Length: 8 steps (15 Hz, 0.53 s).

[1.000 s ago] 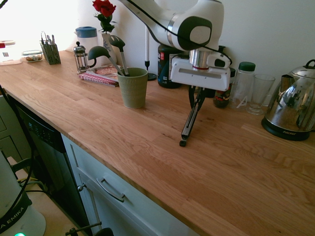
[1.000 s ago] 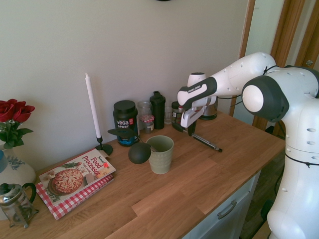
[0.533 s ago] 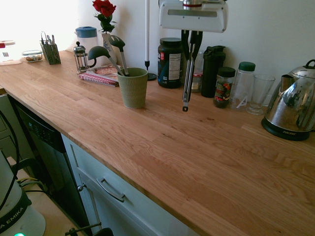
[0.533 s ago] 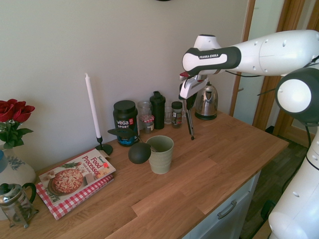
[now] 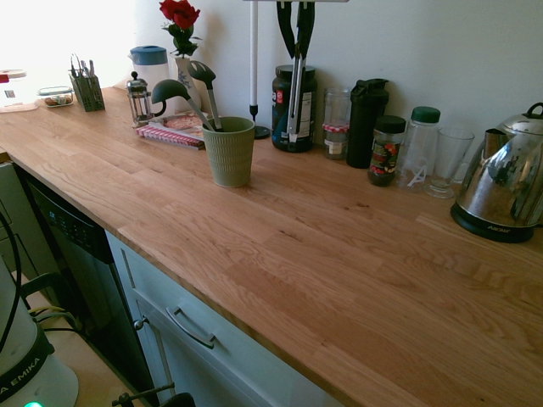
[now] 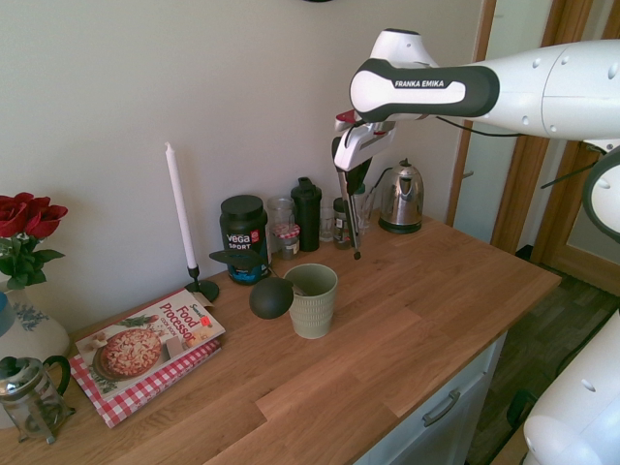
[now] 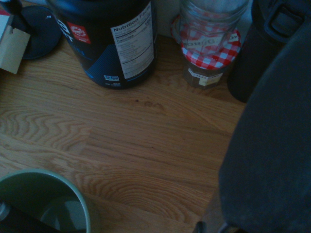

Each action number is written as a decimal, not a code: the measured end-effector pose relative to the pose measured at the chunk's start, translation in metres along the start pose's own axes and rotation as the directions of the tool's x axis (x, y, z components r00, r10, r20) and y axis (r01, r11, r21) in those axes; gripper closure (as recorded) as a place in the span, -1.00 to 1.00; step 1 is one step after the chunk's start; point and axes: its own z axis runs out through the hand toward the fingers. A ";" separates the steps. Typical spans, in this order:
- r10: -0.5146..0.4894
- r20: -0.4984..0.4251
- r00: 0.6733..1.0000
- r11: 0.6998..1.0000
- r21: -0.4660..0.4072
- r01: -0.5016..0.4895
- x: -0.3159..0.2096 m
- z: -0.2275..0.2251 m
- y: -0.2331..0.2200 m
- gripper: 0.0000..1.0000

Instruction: Put the tongs back in the holder

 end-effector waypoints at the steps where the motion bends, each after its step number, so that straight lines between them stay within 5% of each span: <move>1: 0.001 -0.007 1.000 1.000 0.008 -0.001 -0.003 -0.005 -0.004 1.00; 8: -0.024 -0.061 0.998 0.996 0.081 0.029 -0.050 -0.055 -0.078 1.00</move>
